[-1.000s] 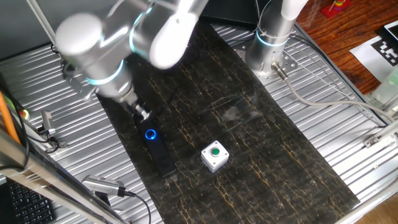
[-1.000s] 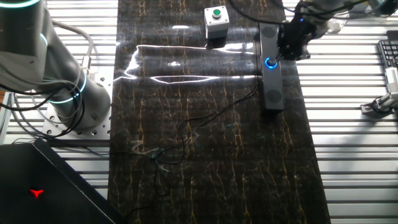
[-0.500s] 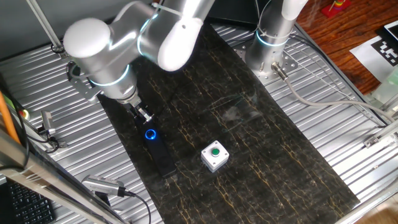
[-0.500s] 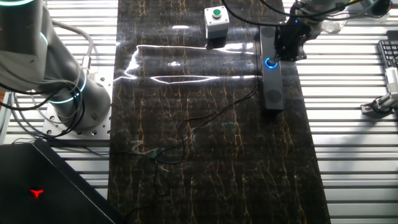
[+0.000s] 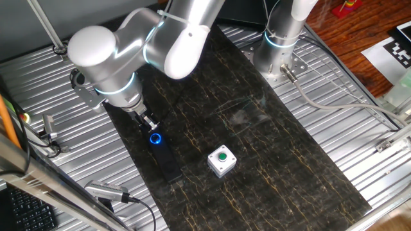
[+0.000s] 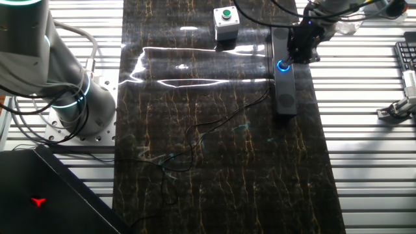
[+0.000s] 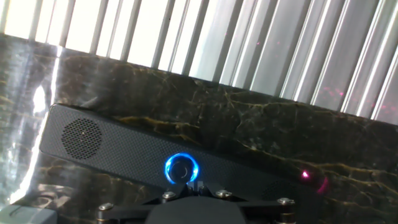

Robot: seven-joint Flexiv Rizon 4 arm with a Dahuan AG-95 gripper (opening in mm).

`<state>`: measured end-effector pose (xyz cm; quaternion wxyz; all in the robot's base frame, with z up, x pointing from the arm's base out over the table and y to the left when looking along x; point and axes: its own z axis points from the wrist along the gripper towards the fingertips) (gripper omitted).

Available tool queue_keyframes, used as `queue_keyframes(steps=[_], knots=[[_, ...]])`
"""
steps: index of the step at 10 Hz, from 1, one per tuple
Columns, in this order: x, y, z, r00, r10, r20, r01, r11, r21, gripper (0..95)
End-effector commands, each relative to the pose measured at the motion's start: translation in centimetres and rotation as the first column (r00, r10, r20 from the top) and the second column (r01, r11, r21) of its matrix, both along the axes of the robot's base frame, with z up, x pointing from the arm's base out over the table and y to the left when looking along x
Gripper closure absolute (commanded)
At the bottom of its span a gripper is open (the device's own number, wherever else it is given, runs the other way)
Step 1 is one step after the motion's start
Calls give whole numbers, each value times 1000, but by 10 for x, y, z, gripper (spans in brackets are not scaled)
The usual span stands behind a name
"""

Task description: Turn the knob to increase the volume of the speaker

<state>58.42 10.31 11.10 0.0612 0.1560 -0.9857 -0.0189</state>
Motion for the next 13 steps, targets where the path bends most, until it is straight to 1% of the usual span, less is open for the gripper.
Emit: queue_keyframes(steps=[1, 4, 5, 7, 10, 12, 13], knots=[[2, 1, 0, 1000, 1, -4, -1, 1000, -3, 950], [2, 1, 0, 999, 45, -7, -45, 999, 6, 950], [2, 1, 0, 997, 76, -3, -75, 997, 18, 950], [2, 1, 0, 997, 79, 0, -79, 997, 23, 950], [2, 1, 0, 997, 73, -4, -73, 997, 22, 950], [2, 1, 0, 997, 71, -3, -71, 997, 28, 950], [4, 5, -1, 997, 72, -10, -71, 997, 27, 950]])
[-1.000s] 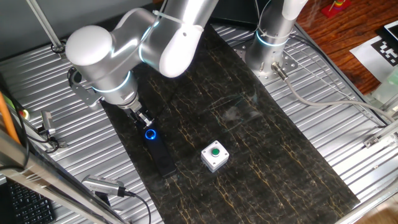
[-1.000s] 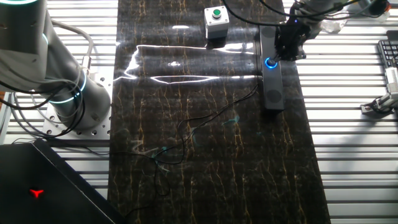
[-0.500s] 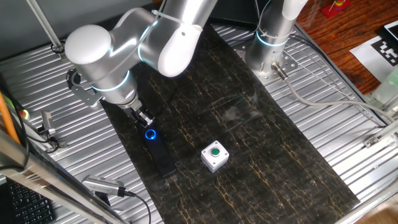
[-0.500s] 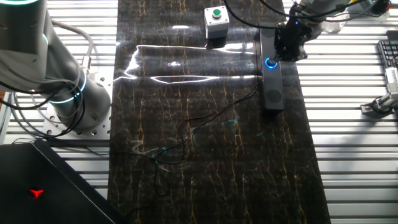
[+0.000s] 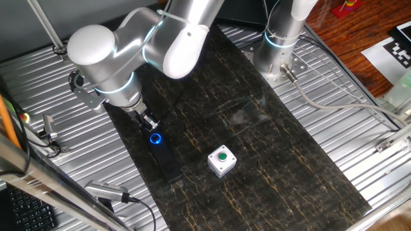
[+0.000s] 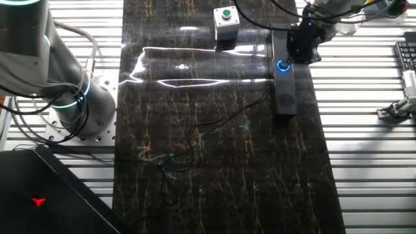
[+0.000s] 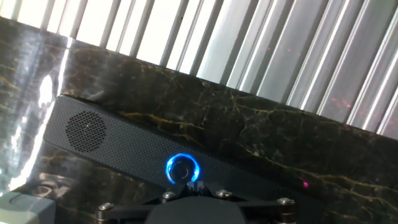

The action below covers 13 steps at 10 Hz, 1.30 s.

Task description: Turn the knob to increase the volume of the speaker

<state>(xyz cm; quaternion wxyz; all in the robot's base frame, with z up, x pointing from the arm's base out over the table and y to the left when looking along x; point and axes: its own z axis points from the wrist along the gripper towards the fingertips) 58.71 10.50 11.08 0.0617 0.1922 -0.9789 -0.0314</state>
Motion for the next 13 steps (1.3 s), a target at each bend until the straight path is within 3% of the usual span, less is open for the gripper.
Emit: queue_keyframes(steps=[1, 5, 13], knots=[[3, 8, -2, 1000, 3, -7, -3, 1000, -4, 760], [6, 16, -10, 1000, 1, -7, -1, 1000, -6, 760], [-4, 19, -29, 999, -34, -11, 34, 999, 8, 760]])
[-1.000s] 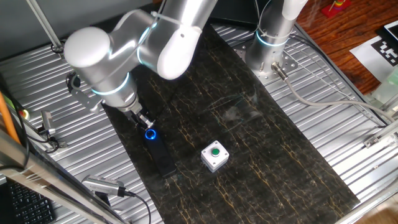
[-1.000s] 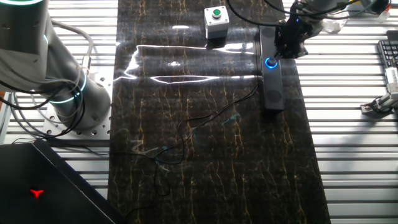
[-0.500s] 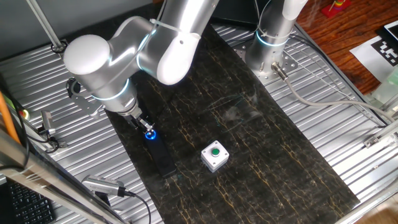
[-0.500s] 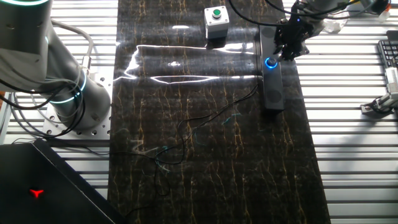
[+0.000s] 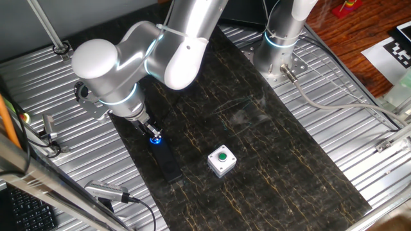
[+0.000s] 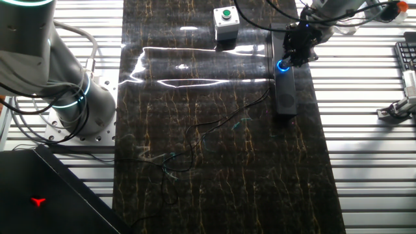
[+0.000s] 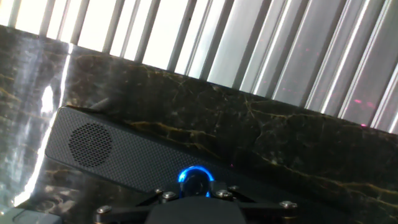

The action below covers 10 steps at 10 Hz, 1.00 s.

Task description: Turn the knob to increase the volume of the speaker

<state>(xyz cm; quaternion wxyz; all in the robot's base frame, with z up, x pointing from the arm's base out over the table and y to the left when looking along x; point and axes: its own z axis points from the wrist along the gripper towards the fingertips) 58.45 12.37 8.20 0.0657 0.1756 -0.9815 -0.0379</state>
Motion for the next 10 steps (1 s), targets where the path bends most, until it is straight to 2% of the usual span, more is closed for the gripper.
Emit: queue_keyframes(steps=[1, 3, 10], knots=[[-3, 0, -1, 1000, 3, 3, -3, 1000, 0, 570], [-4, 0, -2, 1000, 8, 10, -8, 1000, 1, 570], [-2, 0, -7, 1000, -5, 9, 5, 1000, -1, 570]])
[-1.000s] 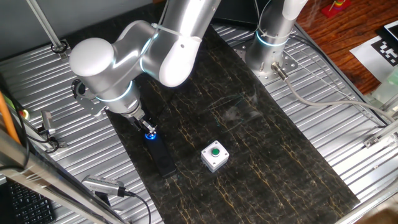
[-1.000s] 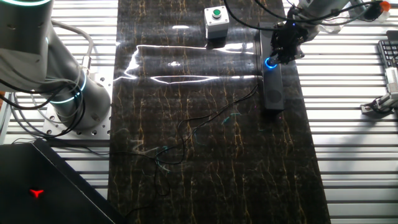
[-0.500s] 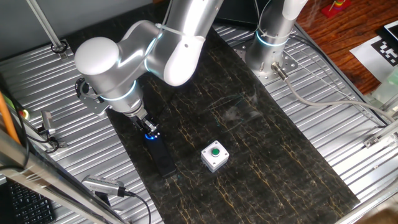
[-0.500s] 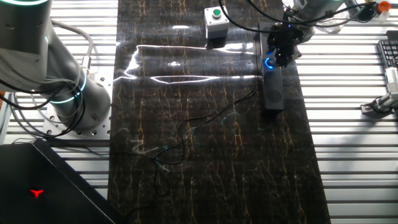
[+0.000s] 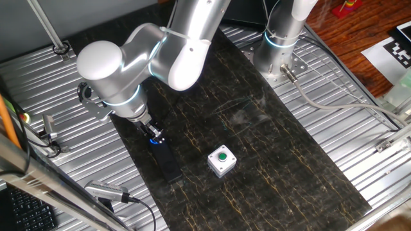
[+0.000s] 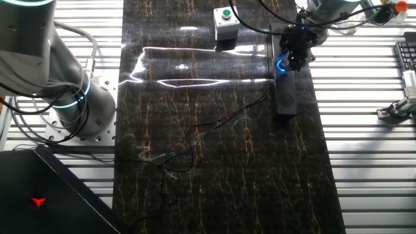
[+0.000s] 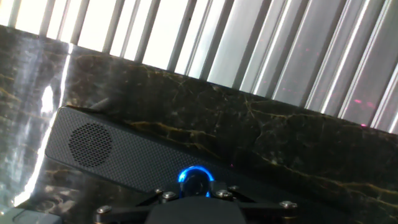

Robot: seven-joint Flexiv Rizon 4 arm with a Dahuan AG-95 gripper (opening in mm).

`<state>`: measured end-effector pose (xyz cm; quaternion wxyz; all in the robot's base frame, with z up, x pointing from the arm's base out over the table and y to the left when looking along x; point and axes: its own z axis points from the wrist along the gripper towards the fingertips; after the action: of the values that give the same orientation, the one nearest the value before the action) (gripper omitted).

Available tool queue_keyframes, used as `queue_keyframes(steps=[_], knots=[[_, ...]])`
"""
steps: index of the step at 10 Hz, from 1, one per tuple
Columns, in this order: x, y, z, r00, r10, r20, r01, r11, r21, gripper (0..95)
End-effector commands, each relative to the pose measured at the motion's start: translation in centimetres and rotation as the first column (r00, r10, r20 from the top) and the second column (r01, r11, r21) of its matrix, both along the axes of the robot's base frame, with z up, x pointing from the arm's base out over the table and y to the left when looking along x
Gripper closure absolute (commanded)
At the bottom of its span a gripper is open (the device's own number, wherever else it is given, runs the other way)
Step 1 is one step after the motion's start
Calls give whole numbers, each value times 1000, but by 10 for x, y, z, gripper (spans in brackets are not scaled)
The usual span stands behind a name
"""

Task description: Turn the knob to increase the volume of the speaker

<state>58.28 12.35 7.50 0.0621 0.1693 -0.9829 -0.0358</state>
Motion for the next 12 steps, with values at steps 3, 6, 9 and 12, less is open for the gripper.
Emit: queue_keyframes(steps=[3, 6, 9, 12], knots=[[0, 1, -2, 994, 113, 6, -113, 993, 12, 570], [0, 1, -2, 973, 229, 12, -230, 973, 27, 570], [-6, 0, -5, 919, 392, 31, -393, 919, 33, 570], [-9, -1, -7, 884, 467, 33, -468, 883, 29, 570]])
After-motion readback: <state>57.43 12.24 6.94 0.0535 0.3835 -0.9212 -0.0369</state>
